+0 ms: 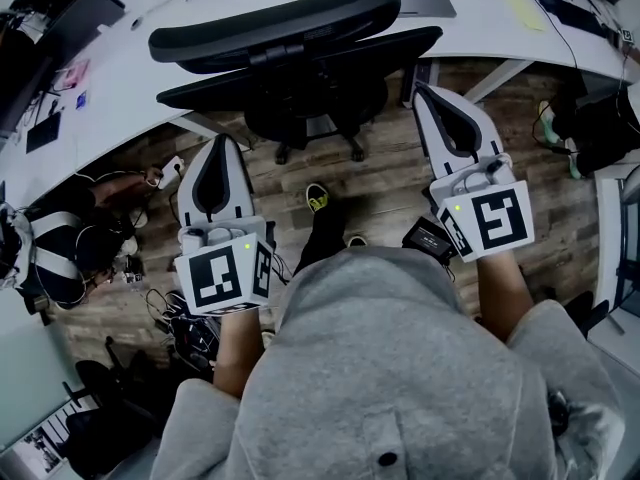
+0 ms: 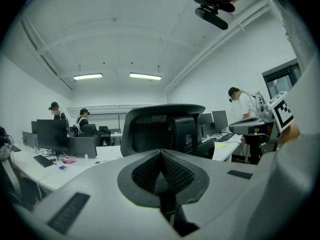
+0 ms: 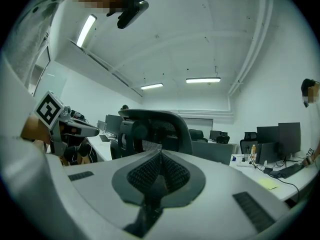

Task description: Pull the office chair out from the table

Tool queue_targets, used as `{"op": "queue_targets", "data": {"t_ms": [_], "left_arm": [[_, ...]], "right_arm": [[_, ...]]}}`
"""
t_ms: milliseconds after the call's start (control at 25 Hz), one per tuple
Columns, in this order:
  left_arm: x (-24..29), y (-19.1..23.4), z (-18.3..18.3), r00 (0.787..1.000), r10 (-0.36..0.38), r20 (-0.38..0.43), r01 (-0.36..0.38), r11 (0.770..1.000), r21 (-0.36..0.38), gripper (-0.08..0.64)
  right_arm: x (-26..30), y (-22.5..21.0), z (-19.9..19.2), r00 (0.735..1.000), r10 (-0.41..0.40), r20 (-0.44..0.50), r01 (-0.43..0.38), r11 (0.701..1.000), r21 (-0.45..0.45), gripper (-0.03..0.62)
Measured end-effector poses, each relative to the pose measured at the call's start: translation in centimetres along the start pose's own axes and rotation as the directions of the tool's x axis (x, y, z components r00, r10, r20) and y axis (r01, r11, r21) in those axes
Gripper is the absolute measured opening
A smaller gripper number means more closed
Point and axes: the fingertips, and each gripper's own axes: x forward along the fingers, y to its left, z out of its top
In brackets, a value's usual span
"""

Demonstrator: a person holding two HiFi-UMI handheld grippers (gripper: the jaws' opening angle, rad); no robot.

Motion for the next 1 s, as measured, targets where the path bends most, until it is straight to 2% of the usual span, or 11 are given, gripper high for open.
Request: {"op": "queue_targets", "data": {"t_ms": [1000], "left_arm": [[7.7, 7.6, -0.2, 0.999, -0.031, 0.008, 0.031, 0.998, -0.046, 0.012]], "right_arm": [[7.1, -2.7, 1.2, 0.993, -0.087, -0.075, 0.079, 0.991, -0.113, 0.028]]}}
